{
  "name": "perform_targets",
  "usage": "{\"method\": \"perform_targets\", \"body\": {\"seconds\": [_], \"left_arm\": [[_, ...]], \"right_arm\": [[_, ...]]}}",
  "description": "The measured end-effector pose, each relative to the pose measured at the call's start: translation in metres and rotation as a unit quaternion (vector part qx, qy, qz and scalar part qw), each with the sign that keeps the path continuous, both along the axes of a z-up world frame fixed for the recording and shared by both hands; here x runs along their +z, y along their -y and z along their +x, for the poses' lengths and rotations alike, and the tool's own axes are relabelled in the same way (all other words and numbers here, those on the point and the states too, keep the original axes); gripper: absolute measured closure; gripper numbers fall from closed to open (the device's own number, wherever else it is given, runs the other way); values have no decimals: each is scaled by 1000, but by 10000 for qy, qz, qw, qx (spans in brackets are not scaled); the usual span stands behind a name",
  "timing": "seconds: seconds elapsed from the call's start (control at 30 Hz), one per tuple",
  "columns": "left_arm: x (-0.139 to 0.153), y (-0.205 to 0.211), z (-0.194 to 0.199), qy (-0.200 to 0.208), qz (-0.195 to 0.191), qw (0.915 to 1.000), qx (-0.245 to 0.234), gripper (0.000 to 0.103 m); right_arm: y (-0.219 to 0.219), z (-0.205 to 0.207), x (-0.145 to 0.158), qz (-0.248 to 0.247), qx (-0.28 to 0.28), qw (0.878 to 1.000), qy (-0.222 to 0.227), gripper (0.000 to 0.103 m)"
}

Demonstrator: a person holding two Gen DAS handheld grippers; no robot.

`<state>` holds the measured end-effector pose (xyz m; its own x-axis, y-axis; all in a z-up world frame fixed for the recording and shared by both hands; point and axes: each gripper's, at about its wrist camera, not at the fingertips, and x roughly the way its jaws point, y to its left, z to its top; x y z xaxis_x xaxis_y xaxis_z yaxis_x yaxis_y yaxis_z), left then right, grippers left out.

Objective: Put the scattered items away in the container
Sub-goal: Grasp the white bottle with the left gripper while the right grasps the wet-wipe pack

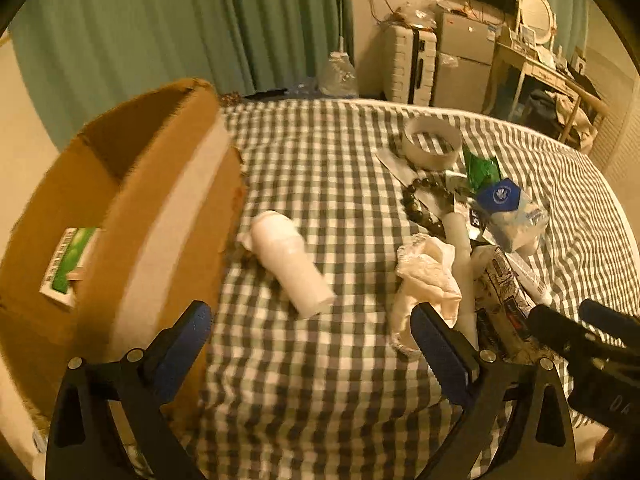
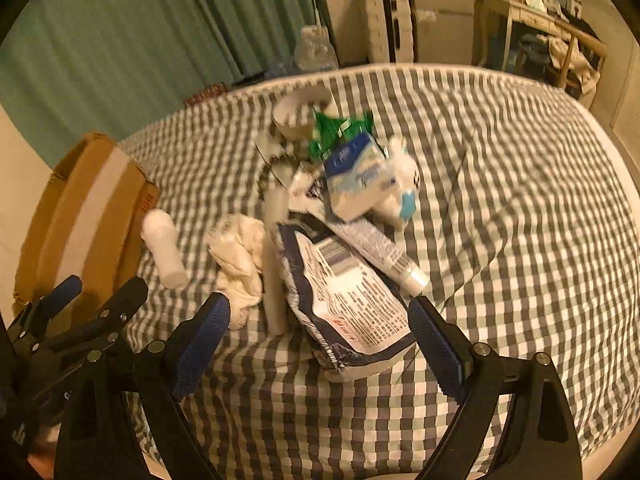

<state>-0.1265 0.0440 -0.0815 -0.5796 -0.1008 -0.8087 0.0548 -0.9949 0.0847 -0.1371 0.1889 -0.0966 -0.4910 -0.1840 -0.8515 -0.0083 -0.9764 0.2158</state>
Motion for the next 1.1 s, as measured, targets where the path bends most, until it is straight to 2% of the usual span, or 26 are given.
{"method": "perform_targets", "body": {"seconds": [0.23, 0.4, 0.57, 0.63, 0.73, 0.8, 0.83, 0.87, 0.9, 0.93, 1.0, 1.1], "left_arm": [[-29, 3, -31, 319, 47, 9994, 98, 1], [-46, 15, -54, 524, 191, 9980, 282, 1], [-63, 17, -72, 738, 297, 9965, 255, 1], [-79, 17, -81, 1095, 291, 9933, 232, 1], [-83, 24, -82, 972, 559, 9933, 291, 3], [-83, 25, -81, 963, 608, 9934, 162, 10], [-81, 25, -79, 971, 562, 9936, 97, 22], [-80, 26, -79, 984, 538, 9937, 72, 43], [-75, 27, -77, 982, 549, 9936, 73, 53], [-73, 28, -76, 1011, 554, 9933, 99, 61], [-69, 32, -74, 1104, 602, 9920, 136, 67], [-62, 35, -63, 1041, 579, 9928, 132, 68]], "right_arm": [[-4, -12, -28, -175, -117, 9980, 599, 19], [-7, -24, -47, -244, -227, 9945, 994, 31], [-8, -31, -61, -298, -222, 9919, 1218, 31], [-7, -32, -64, -288, -186, 9912, 1280, 31], [-10, -33, -66, -413, -216, 9903, 1306, 31], [-13, -32, -67, -504, -253, 9897, 1319, 31], [-13, -32, -67, -505, -259, 9895, 1329, 32], [-13, -32, -68, -460, -262, 9895, 1348, 38], [-13, -33, -67, -403, -299, 9895, 1353, 46], [-16, -33, -67, -384, -352, 9895, 1347, 49], [-20, -33, -66, -463, -387, 9894, 1319, 63], [-27, -30, -64, -693, -435, 9886, 1262, 74]]}}
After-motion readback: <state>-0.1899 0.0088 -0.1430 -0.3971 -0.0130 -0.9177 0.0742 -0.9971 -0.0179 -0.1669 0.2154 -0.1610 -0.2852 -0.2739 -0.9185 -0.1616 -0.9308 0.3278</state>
